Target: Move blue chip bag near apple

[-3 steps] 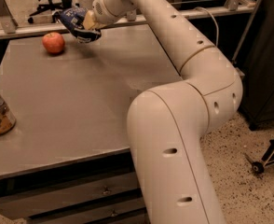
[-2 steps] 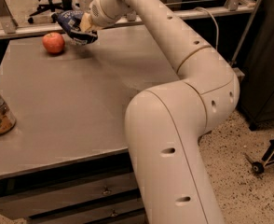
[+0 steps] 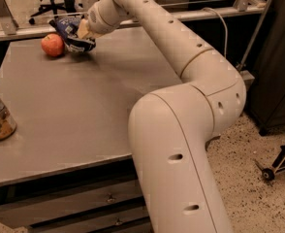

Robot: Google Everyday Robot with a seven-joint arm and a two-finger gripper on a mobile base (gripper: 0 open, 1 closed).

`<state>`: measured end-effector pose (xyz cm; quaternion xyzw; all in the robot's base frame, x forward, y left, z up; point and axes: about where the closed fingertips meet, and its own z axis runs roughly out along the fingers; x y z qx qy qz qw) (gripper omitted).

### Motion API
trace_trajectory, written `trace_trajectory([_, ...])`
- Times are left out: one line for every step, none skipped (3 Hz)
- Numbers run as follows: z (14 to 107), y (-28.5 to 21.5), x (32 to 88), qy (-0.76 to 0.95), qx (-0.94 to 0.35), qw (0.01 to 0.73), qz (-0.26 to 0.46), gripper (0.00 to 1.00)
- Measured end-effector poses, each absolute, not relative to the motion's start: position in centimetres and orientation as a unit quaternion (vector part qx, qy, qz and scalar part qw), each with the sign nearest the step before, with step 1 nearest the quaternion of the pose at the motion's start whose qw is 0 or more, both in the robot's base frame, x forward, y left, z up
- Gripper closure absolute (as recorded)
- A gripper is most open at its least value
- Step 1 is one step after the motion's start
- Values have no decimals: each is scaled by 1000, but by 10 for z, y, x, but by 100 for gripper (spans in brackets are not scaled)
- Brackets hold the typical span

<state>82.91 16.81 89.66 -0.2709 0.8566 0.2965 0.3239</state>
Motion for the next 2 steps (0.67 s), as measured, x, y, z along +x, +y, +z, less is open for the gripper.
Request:
trace_trajectory([891,168,827,860,-263,323,294,8])
trace_trajectory([893,156,825,862,-258,333,284,0])
